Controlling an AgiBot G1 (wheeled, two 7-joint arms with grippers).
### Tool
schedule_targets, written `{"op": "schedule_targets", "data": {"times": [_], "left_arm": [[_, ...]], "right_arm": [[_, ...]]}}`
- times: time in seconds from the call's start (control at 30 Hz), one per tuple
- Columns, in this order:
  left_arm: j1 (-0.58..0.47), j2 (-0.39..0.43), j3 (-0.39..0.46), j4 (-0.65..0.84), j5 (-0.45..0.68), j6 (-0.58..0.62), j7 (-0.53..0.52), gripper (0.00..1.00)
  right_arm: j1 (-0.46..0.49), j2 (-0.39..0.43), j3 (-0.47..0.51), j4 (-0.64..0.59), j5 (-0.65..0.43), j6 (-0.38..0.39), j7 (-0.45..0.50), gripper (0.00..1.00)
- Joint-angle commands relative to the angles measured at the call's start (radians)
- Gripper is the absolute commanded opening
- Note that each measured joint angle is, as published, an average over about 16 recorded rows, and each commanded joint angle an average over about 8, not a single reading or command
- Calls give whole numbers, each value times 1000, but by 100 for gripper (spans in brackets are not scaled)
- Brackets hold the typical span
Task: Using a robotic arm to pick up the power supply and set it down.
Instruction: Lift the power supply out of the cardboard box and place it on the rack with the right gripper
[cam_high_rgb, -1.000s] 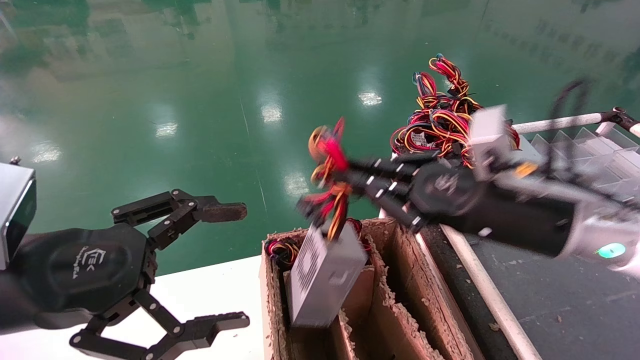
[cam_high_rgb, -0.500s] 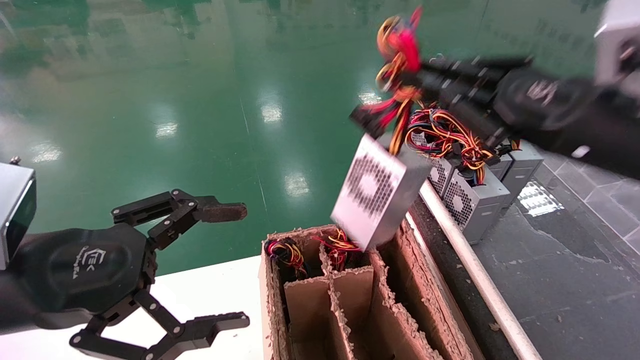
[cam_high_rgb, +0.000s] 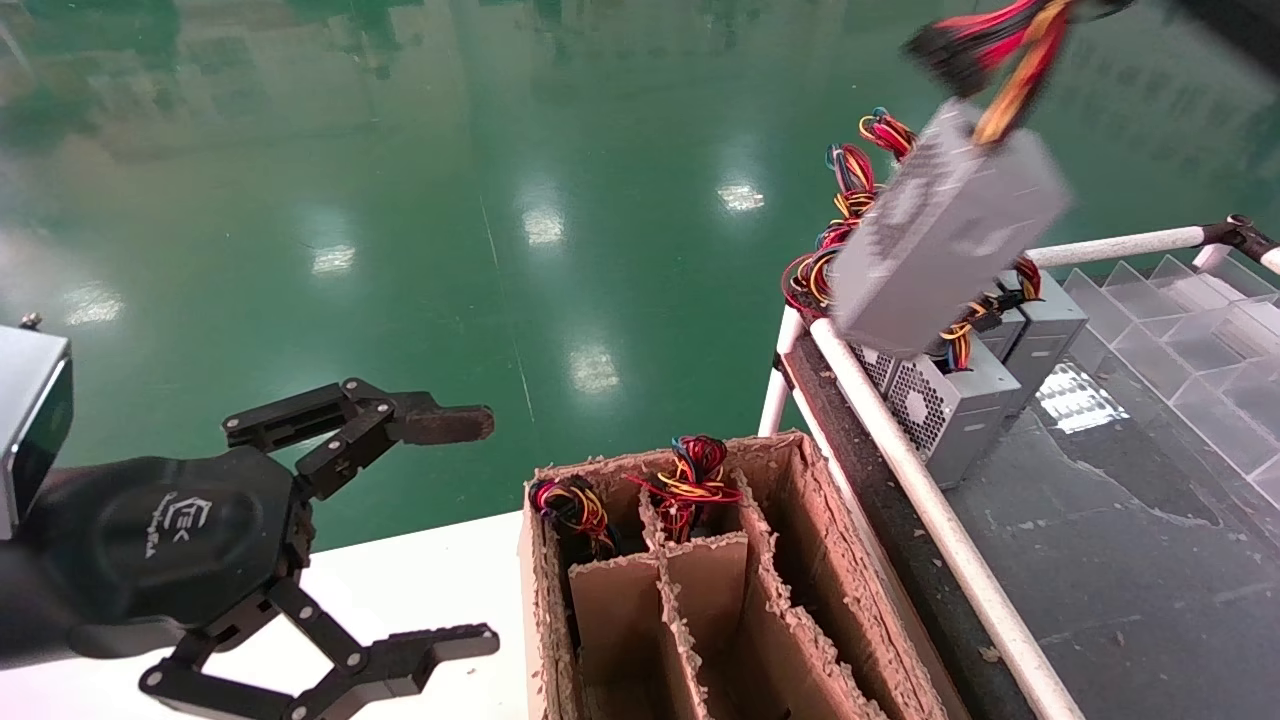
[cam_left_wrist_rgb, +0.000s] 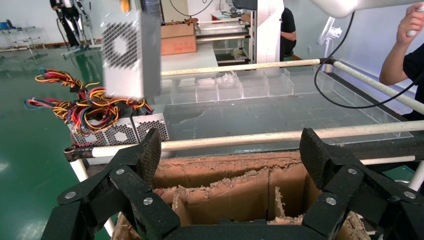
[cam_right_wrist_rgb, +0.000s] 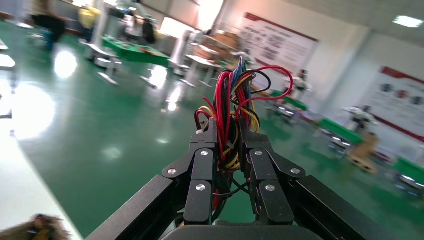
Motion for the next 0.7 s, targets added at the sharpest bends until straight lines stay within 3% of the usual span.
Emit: {"op": "schedule_targets", "data": {"times": [0.03,0.43,0.7], "left_arm": [[0,0,0,0,0,0,0,100],[0,0,0,0,0,0,0,100],[0,0,1,0,0,0,0,100]], "right_arm": [[22,25,6,-27,-4,-10,-9,0],[15,179,3,-159,-68,-47,-58,0],[-49,206,-23,-240,-102,-79,-90,0]]}}
